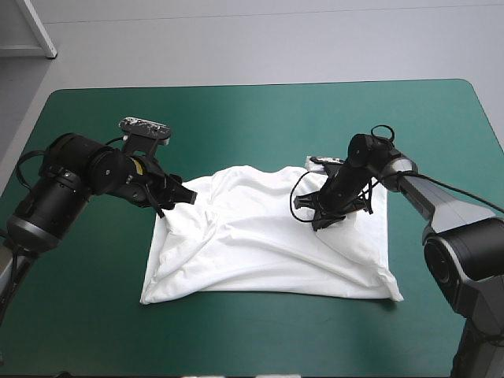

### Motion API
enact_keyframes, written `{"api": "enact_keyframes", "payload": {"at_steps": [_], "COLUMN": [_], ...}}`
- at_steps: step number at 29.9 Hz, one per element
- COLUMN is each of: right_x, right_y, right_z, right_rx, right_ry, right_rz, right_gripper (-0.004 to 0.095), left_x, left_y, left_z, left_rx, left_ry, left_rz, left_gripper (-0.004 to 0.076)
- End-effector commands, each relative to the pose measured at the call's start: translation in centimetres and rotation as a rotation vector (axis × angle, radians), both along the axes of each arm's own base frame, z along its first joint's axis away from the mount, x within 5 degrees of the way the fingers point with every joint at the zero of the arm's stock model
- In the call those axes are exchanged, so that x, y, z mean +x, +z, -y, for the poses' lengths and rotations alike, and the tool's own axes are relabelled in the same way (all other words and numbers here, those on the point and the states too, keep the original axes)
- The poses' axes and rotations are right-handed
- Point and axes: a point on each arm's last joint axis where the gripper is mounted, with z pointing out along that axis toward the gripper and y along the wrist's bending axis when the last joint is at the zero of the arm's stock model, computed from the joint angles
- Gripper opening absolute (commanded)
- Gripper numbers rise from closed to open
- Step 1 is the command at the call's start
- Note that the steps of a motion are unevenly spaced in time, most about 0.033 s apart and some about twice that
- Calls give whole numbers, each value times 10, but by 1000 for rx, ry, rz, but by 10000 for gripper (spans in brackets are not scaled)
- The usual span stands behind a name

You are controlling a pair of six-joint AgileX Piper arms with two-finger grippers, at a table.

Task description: Fold the cloth

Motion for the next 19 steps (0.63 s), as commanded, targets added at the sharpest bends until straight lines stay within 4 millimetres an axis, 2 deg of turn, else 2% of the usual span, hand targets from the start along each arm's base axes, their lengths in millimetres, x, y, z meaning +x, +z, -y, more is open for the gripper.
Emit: {"api": "enact_keyframes", "payload": {"at_steps": [1,4,6,10,12,15,19], "right_x": [1,1,0,-4,-5,-4,-6], "right_y": [19,19,18,22,30,53,108], "right_z": [-2,-1,-1,-1,-1,-2,0], "right_rx": [31,31,30,29,32,49,83], "right_ry": [-11,-5,0,28,60,70,59], "right_rz": [53,54,48,11,0,62,234], "right_gripper": [-13,83,220,558,648,658,613], "left_x": [-7,-7,-7,-7,-8,-9,-12], "left_y": [19,19,19,19,19,19,23], "left_z": [-2,-2,-2,-2,-2,0,-2], "left_rx": [-47,-47,-46,-52,-54,-71,-82], "left_ry": [4,3,3,2,2,-2,-3], "left_rz": [82,78,76,71,70,64,73], "left_gripper": [423,423,423,423,423,423,423]}}
